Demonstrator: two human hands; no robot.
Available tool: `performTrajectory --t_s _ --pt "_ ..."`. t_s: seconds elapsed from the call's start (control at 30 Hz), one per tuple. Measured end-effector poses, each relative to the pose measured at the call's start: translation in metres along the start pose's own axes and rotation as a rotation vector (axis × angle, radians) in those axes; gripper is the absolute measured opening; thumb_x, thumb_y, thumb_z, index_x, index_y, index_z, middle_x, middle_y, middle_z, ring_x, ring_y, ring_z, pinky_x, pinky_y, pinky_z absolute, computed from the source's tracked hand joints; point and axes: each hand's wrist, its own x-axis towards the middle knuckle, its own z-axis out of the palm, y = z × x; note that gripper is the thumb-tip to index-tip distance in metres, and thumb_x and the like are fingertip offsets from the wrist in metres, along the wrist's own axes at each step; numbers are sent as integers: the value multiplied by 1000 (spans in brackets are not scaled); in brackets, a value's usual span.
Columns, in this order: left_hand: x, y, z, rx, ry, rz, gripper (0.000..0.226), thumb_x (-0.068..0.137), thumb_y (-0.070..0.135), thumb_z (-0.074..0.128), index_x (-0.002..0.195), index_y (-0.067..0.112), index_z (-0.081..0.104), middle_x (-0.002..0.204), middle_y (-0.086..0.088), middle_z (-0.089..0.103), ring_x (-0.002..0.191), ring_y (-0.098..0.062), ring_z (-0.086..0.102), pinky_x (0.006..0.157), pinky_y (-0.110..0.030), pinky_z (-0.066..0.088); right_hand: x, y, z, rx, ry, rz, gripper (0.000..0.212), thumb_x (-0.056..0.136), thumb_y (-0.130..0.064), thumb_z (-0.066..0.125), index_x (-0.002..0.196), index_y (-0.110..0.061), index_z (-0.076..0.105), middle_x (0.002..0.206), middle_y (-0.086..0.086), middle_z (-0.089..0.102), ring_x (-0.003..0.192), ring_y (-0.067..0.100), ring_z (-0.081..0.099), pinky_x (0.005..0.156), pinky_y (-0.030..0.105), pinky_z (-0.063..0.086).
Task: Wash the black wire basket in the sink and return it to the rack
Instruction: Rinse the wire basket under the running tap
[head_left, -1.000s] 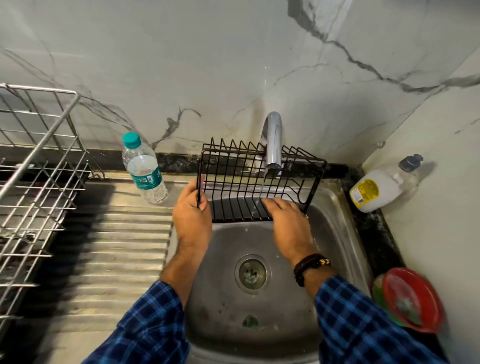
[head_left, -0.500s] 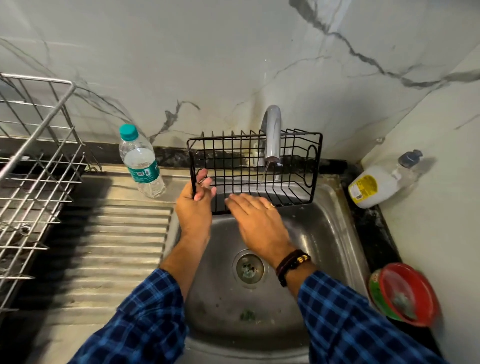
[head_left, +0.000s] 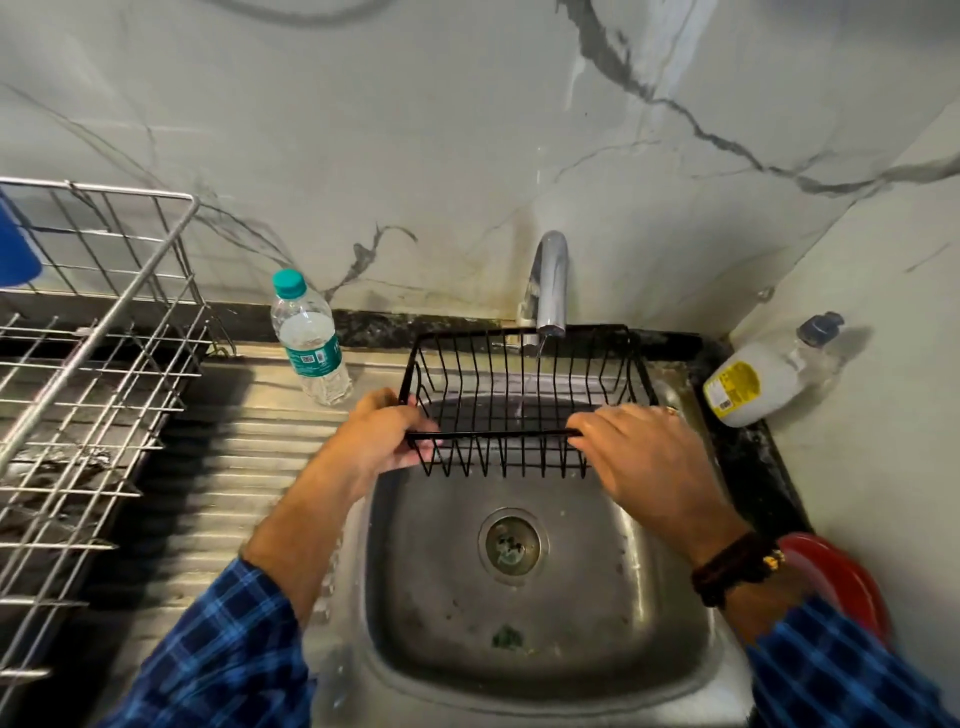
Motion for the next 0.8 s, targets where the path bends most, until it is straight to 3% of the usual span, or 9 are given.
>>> performTrajectory --t_s 0.1,0.23,0.3,0.47,0.6,0.7,0.8 --pt "-14 1 -8 144 -81 -47 28 97 13 62 123 12 53 98 -11 76 74 -20 74 71 -35 60 -17 -8 -9 -6 48 2 23 98 -39 58 104 -21 70 83 -4 70 70 17 66 59 35 51" --pt "-24 -7 -15 288 -207 -76 47 90 53 65 126 24 54 101 -5 79 97 -20 73 88 -34 55 -46 -10 -9 25 47 54 37 100 -42 40 103 -20 69 81 -5 67 68 18 64 59 34 50" --pt "-26 -13 -10 331 -239 -71 48 90 61 59 121 25 57 101 -4 79 98 -18 67 90 -33 50 -55 -11 -10 30 74 88 38 100 -42 41 102 -20 71 81 -4 68 68 18 64 60 35 51" --pt "-27 -24 15 243 -185 -39 37 100 51 49 100 16 60 107 -16 76 94 -24 70 83 -33 56 -68 -12 -17 33 193 93 22 97 -36 60 99 -19 74 82 -3 70 67 20 64 62 37 49" --pt "-20 -32 27 430 -176 44 33 107 33 42 109 8 64 117 -16 69 94 -26 74 66 -24 59 -70 -23 -28 -19 231 66 11 96 -32 67 97 -24 73 79 -8 65 68 18 58 75 39 41" --pt "-12 -39 35 523 -217 70 34 108 25 40 110 0 63 120 -20 68 108 -34 70 68 -23 58 -72 -27 -31 -18 236 100 8 96 -31 67 98 -26 74 80 -12 64 73 16 58 90 41 37" --pt "-4 -42 44 530 -216 102 31 108 21 39 110 1 63 116 -15 68 108 -28 69 76 -28 59 -74 -27 -32 -29 258 111 5 94 -28 70 96 -26 75 79 -11 65 74 16 60 96 43 34"
